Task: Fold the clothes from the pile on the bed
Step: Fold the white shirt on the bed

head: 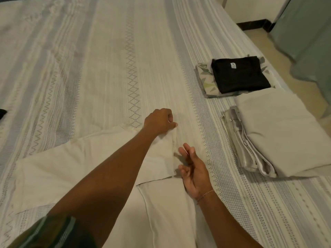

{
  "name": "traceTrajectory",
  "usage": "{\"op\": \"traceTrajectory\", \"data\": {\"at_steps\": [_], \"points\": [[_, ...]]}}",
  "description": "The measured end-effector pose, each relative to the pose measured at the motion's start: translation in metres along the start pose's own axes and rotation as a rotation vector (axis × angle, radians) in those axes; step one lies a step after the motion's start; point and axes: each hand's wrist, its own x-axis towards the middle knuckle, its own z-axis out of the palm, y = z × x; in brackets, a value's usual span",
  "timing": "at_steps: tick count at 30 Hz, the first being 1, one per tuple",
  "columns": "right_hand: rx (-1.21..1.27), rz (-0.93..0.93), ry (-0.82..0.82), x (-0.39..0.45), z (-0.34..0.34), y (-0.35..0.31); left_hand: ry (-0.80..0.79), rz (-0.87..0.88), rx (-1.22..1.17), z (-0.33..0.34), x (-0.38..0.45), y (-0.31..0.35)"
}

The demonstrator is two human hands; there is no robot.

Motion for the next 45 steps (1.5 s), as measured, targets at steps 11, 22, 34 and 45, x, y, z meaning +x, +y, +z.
{"op": "traceTrajectory", "data": {"at_steps": [11,22,34,45], "points": [[-0.042,0.027,-0.113,0.006,-0.005,0.001,0.131,-0.008,-0.164,0.001,0.016,-0.002],[-0.114,0.012,-0.042,0.004,-0.001,0.000,0.308,0.069,-0.125,0.011,-0.014,-0.009],[-1.430,-0.222,0.361,-0.025,0.020,0.011,0.063,0.276,0.126,-0.004,-0.051,-0.034],[-1.182,-0.399,0.233,-0.023,-0.015,0.016,0.180,0.156,-0.017,0.023,-0.043,-0.018]]}}
